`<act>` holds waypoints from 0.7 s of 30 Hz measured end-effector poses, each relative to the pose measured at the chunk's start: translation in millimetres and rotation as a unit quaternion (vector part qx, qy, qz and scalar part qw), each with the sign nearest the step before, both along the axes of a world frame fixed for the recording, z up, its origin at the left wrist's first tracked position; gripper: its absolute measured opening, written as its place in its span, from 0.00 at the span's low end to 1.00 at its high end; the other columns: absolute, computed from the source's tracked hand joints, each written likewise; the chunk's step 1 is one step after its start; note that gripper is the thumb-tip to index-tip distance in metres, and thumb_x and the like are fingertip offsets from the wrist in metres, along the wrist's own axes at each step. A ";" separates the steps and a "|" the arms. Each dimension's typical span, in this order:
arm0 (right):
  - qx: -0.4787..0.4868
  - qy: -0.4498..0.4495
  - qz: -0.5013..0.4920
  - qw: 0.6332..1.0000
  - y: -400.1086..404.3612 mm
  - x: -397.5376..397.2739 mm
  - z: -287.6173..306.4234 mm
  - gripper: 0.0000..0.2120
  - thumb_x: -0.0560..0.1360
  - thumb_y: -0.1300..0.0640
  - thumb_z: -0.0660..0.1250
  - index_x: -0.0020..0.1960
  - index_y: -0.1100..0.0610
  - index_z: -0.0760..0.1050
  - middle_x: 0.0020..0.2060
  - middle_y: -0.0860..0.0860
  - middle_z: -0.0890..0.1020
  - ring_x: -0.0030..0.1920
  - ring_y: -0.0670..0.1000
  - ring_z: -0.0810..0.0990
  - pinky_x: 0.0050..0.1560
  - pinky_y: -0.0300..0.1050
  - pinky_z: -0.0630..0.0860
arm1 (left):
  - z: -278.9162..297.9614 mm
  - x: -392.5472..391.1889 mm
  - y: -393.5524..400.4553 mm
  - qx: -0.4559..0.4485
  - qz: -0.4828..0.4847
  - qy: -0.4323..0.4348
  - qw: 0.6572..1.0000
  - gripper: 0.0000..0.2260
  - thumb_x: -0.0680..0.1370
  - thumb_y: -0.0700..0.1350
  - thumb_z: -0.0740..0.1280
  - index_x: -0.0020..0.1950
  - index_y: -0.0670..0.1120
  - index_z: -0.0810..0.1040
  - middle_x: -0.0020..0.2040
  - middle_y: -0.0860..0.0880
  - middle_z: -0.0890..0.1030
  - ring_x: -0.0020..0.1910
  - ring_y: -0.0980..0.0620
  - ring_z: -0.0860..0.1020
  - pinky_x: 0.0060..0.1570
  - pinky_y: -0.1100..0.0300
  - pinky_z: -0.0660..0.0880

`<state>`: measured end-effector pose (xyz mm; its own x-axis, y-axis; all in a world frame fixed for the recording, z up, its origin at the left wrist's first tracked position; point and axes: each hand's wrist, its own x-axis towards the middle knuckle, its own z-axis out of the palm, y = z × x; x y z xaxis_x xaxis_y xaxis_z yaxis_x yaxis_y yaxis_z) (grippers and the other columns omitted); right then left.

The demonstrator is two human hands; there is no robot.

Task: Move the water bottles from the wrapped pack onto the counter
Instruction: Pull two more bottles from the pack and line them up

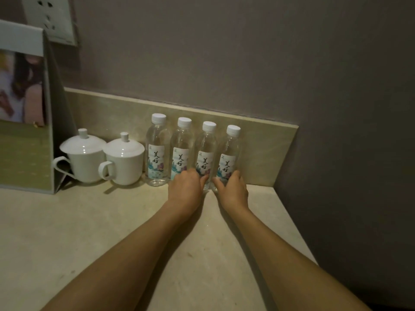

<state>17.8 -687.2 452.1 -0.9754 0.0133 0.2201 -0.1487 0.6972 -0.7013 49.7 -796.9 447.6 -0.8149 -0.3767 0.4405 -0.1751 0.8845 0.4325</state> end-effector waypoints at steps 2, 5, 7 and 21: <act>0.008 -0.004 -0.006 1.000 -1.3 -0.3 2.5 0.22 0.77 0.47 0.66 0.63 0.60 0.67 0.62 0.57 0.75 0.60 0.59 0.75 0.50 0.49 0.72 | -0.6 -0.5 -0.7 0.008 -0.001 0.000 1.000 0.17 0.79 0.56 0.61 0.55 0.43 0.77 0.50 0.43 0.82 0.47 0.43 0.81 0.42 0.53 0.76; 0.004 -0.017 -0.008 1.000 -2.3 -0.4 6.2 0.23 0.76 0.47 0.66 0.64 0.60 0.67 0.62 0.57 0.75 0.61 0.59 0.76 0.55 0.52 0.74 | -0.6 0.8 -2.6 0.017 -0.016 -0.002 1.000 0.17 0.80 0.56 0.61 0.56 0.44 0.77 0.51 0.44 0.82 0.49 0.44 0.81 0.45 0.53 0.76; 0.000 -0.025 -0.003 1.000 -2.5 0.0 7.1 0.23 0.76 0.47 0.67 0.64 0.59 0.67 0.63 0.57 0.75 0.61 0.59 0.76 0.56 0.53 0.74 | 0.5 1.3 -4.5 0.034 -0.033 -0.011 0.999 0.18 0.80 0.56 0.61 0.58 0.43 0.77 0.53 0.44 0.81 0.51 0.45 0.80 0.49 0.52 0.78; 0.013 -0.045 0.031 0.998 66.3 34.7 28.0 0.25 0.75 0.48 0.67 0.65 0.63 0.68 0.64 0.60 0.72 0.64 0.61 0.72 0.61 0.53 0.72 | 30.6 40.0 52.9 0.065 -0.044 -0.052 0.996 0.15 0.77 0.52 0.64 0.45 0.39 0.80 0.40 0.42 0.82 0.41 0.42 0.81 0.43 0.50 0.81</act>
<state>52.4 -620.9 480.1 -0.9899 -0.0526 0.1314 -0.1298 0.7072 -0.6950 89.7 -744.0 478.2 -0.8860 -0.3503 0.3037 -0.1492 0.8357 0.5285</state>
